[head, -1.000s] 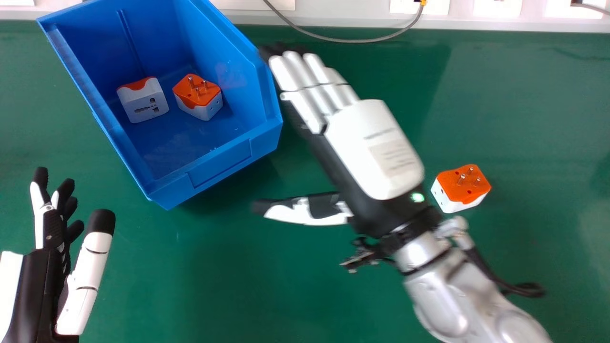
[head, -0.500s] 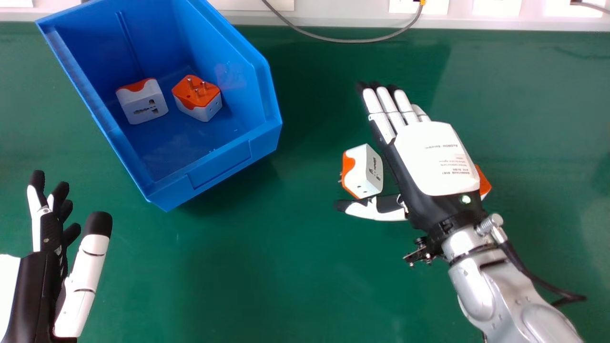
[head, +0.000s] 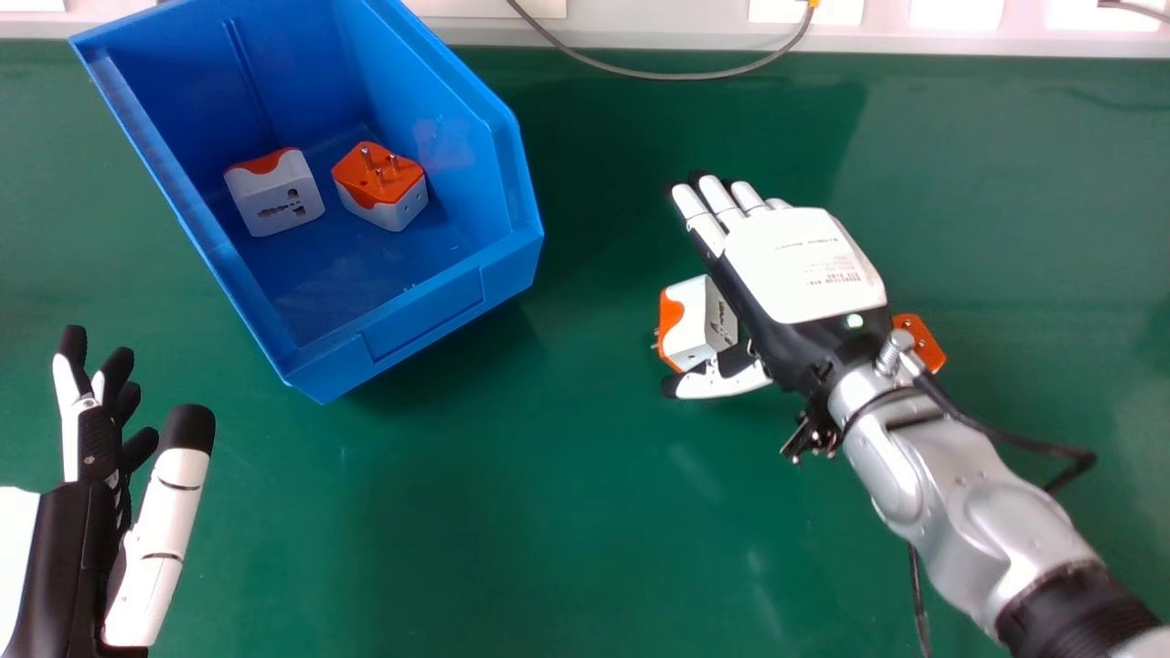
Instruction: Pick all objects and put in blue box
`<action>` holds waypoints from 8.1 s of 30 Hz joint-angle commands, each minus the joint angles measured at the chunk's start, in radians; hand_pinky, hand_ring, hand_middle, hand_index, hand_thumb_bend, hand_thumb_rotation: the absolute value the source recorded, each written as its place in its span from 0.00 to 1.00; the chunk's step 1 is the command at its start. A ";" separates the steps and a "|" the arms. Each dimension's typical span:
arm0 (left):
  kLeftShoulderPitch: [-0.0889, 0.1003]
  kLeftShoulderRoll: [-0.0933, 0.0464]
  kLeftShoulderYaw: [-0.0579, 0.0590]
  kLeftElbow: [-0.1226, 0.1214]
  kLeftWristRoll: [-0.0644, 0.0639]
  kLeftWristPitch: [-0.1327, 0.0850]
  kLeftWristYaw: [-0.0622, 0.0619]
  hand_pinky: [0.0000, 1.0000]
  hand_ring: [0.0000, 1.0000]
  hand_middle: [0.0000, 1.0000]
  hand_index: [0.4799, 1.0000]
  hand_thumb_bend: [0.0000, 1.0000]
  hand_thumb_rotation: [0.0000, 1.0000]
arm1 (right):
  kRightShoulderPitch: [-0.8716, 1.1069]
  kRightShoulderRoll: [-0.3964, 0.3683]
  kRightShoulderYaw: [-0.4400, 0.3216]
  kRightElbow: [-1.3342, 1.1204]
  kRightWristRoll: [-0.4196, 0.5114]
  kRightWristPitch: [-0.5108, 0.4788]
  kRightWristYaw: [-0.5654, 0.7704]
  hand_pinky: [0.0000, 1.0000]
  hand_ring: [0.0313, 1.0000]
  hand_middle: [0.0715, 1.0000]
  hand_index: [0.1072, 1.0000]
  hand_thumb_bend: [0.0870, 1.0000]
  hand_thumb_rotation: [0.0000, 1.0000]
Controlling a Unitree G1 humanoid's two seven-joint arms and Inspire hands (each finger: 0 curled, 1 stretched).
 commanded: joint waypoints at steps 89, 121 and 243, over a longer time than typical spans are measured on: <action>0.061 -0.001 0.022 -0.154 0.004 0.089 -0.001 0.90 0.96 0.99 1.00 0.70 0.95 | -0.139 0.058 0.019 0.086 0.108 0.002 0.076 0.36 0.39 0.49 0.45 0.46 0.00; 0.019 0.002 0.024 -0.133 0.003 0.098 -0.009 0.90 0.96 0.98 0.99 0.68 0.95 | 0.212 0.061 -0.099 -0.864 0.236 -0.016 0.352 0.19 0.29 0.41 0.48 0.45 0.00; 0.010 0.008 0.029 -0.100 0.001 0.085 -0.012 0.91 0.97 0.99 1.00 0.63 0.96 | 0.540 0.037 -0.273 -0.600 0.002 0.153 -0.235 0.92 1.00 1.00 1.00 0.45 0.73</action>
